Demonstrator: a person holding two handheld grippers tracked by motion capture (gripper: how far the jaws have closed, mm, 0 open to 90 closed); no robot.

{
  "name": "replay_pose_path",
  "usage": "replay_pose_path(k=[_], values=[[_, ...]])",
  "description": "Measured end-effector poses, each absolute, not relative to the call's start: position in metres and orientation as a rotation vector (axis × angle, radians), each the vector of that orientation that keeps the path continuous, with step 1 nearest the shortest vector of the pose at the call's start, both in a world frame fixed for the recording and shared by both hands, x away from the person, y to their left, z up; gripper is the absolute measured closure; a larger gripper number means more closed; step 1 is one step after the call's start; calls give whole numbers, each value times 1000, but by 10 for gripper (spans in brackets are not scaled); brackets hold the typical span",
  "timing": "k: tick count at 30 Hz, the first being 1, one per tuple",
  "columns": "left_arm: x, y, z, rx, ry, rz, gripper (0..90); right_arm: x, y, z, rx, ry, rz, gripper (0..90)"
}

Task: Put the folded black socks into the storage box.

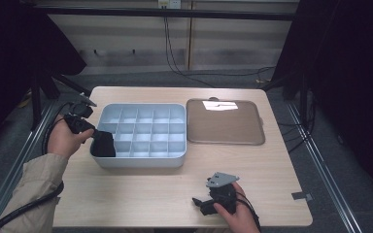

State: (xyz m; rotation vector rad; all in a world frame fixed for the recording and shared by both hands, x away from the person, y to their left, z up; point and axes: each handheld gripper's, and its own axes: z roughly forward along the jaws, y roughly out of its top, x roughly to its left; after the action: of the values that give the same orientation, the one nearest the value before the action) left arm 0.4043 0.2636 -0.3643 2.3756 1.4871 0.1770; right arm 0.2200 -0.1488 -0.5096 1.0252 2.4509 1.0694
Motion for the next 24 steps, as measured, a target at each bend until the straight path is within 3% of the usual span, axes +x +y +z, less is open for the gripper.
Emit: replay_pose_path(k=[9, 24], values=[[409, 259, -361, 2392, 1488, 207, 891, 220, -149, -510, 1026, 2451, 1069, 135], [412, 260, -384, 2410, 1514, 173, 897, 220, -149, -510, 1026, 2451, 1070, 134]])
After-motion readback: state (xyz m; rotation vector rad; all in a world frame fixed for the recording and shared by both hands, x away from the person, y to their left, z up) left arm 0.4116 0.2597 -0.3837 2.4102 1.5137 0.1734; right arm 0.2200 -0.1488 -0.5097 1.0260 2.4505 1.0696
